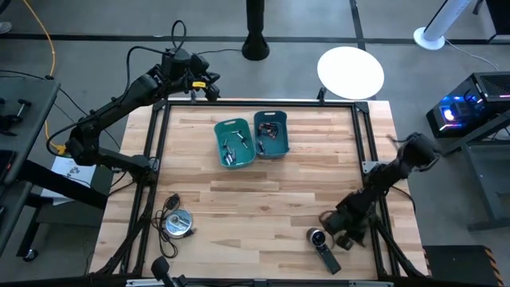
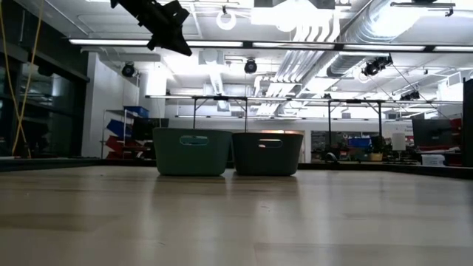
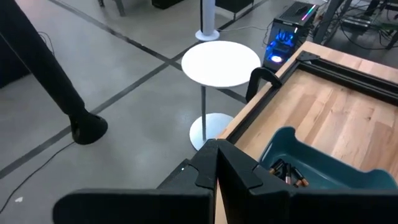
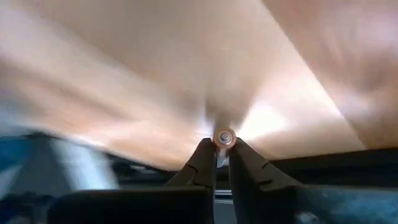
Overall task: Sort batteries
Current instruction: Put the black battery into the blue bin
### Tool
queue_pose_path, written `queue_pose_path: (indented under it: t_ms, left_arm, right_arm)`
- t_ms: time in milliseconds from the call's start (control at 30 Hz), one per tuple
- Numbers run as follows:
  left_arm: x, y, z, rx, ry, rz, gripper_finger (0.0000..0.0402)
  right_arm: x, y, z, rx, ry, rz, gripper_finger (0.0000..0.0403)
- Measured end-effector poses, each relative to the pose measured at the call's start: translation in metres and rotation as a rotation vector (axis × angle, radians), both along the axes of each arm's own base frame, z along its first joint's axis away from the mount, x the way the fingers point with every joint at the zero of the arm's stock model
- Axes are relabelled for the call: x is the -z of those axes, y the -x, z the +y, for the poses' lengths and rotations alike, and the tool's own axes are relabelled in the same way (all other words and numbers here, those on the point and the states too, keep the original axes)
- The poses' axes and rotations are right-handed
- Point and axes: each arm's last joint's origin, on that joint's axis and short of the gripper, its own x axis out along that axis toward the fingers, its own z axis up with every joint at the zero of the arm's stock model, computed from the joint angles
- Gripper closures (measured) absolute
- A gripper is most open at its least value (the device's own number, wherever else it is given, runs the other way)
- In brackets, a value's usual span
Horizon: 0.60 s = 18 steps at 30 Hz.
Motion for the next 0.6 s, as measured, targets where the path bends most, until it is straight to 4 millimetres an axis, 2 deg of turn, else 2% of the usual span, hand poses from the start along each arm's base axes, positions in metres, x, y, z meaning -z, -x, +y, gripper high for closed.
queue_pose_path:
  t_ms: [100,167,267,333,433,533,600]
  left_arm:
    - [-0.001,0.000,0.000,0.005,-0.012,0.002,0.0401]
    - [-0.001,0.000,0.000,0.006,-0.013,0.003,0.0401]
    - [-0.001,0.000,0.000,0.006,-0.018,-0.003,0.0402]
    - [-0.002,-0.001,0.001,0.006,-0.022,-0.007,0.0401]
    - [-0.002,-0.001,0.000,0.006,-0.022,-0.008,0.0402]
    - [-0.002,0.001,-0.001,0.011,-0.015,-0.004,0.0401]
    - [-0.003,0.003,-0.003,0.013,-0.012,-0.003,0.0401]
  right_arm:
    - [-0.021,-0.011,-0.011,0.036,0.055,-0.041,0.0396]
    - [-0.037,-0.018,-0.024,0.067,0.112,-0.052,0.0398]
    - [-0.065,-0.035,-0.049,0.116,0.225,-0.178,0.0399]
    - [-0.081,-0.047,-0.071,0.148,0.331,-0.286,0.0399]
    - [-0.110,-0.074,-0.110,0.223,0.501,-0.554,0.0400]
    - [-0.131,-0.095,-0.157,0.302,0.658,-0.735,0.0400]
    - [-0.146,-0.113,-0.188,0.376,0.718,-0.937,0.0400]
